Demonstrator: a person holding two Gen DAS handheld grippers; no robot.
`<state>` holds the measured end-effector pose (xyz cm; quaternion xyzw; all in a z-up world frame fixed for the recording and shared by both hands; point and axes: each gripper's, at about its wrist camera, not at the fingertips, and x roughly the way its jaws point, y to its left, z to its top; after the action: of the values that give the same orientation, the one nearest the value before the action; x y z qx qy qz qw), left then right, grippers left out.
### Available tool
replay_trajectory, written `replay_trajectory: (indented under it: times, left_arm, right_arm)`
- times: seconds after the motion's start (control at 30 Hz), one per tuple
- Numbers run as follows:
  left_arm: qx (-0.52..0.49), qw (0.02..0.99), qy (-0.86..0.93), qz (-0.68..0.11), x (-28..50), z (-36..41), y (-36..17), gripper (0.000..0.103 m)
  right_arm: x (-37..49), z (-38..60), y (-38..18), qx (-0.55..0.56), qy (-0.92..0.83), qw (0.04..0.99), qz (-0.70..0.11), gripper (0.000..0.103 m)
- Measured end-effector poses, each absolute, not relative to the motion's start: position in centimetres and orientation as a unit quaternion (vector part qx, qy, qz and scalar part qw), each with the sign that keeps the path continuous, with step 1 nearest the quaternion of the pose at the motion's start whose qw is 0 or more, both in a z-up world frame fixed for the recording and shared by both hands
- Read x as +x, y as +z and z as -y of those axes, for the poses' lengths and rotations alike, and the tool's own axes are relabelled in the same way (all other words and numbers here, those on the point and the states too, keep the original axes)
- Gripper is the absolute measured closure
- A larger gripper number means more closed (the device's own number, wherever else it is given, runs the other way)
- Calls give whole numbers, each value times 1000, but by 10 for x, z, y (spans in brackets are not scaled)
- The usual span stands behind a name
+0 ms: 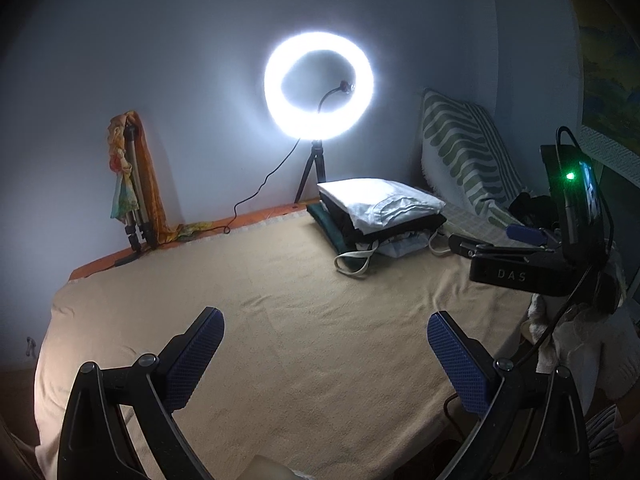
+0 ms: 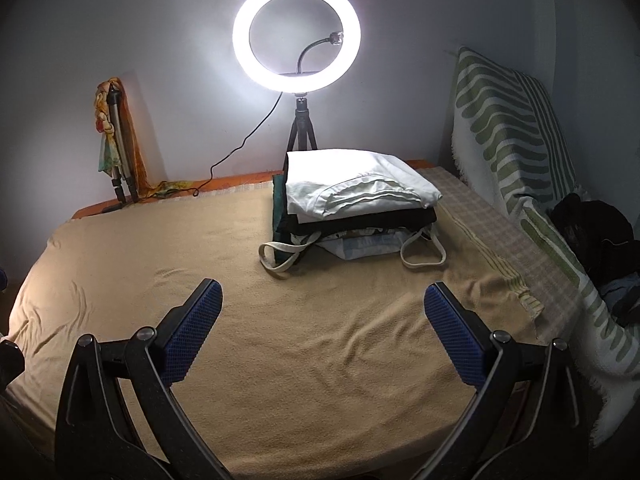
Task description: Fold small clothes
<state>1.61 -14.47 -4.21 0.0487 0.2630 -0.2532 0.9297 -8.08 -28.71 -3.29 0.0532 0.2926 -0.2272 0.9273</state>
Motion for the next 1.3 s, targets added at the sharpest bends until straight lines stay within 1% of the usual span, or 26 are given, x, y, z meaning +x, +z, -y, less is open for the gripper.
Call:
replay_trajectory:
  times: [0.27,1.3]
  left_arm:
    - [58,928,-248,-274,18,148,-49,0]
    - [63,932,-231,-271,15,142,-47,0]
  right_arm:
    - [-79,299,-35,91,-227,924,-295,0]
    - [-73,289,-43,73,-219,924,-304,0]
